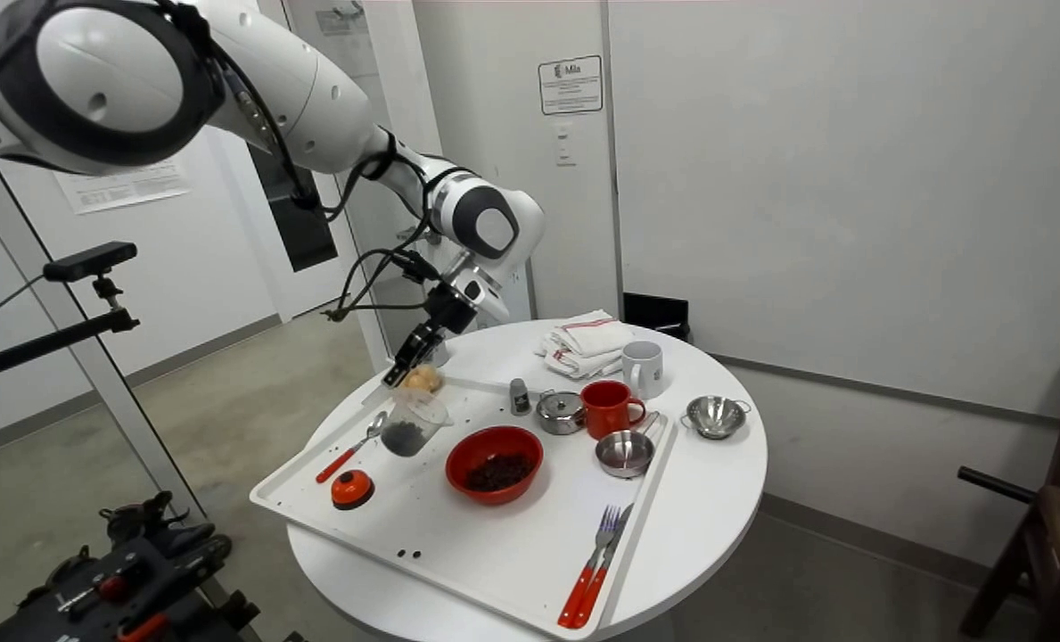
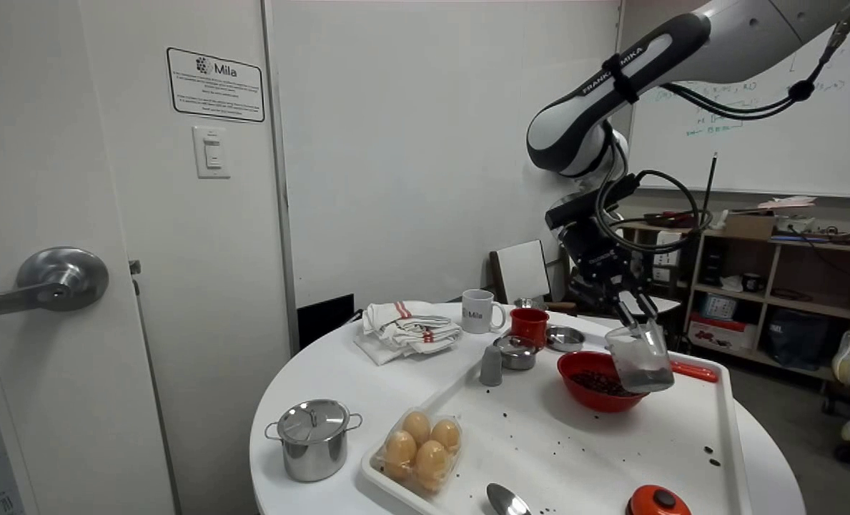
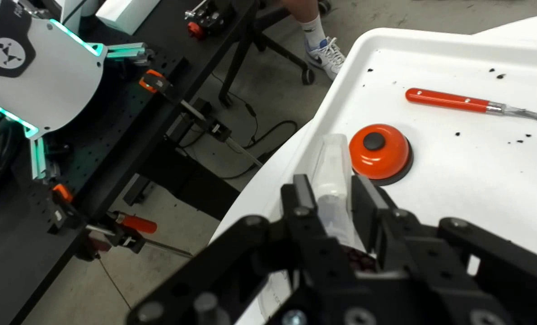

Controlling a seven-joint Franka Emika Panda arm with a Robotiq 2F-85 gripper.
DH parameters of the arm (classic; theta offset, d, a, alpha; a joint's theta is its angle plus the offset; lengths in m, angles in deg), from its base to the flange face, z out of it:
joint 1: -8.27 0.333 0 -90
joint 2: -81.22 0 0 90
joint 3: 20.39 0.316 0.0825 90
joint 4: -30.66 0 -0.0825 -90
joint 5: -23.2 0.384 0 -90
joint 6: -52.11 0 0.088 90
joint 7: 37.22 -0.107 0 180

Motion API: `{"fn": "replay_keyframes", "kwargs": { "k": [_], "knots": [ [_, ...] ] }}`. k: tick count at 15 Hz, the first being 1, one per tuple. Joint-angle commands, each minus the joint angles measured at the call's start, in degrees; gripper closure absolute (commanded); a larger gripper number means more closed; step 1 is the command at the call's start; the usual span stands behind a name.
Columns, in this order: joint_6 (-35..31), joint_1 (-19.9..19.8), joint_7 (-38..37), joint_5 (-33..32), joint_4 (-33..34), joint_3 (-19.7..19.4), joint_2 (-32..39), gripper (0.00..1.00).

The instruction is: Pick the jar and pour some beans into the red bowl

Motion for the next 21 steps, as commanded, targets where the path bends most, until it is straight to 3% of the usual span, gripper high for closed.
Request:
{"fn": "replay_keyframes", "kwargs": {
  "k": [1, 7, 13, 14, 17, 18, 21],
  "knots": [
    [1.07, -2.79, -0.90, 4.96, 1.95, -1.05, 0.47, 0.88],
    [7.67, -6.12, 4.43, 4.72, 4.63, -0.72, 1.61, 0.88],
    [16.42, -5.86, 11.43, 3.39, 7.72, -1.25, 3.04, 0.88],
    [13.32, -5.15, 9.81, 4.52, 4.50, -2.33, 1.22, 0.74],
    [14.46, -5.09, 10.57, 4.51, 5.53, -2.32, 1.97, 0.74],
    [14.50, -5.09, 10.67, 4.51, 5.62, -2.32, 2.07, 0.89],
    [16.79, -6.29, 6.64, 9.01, 9.19, -2.08, 4.97, 0.89]
  ]
}}
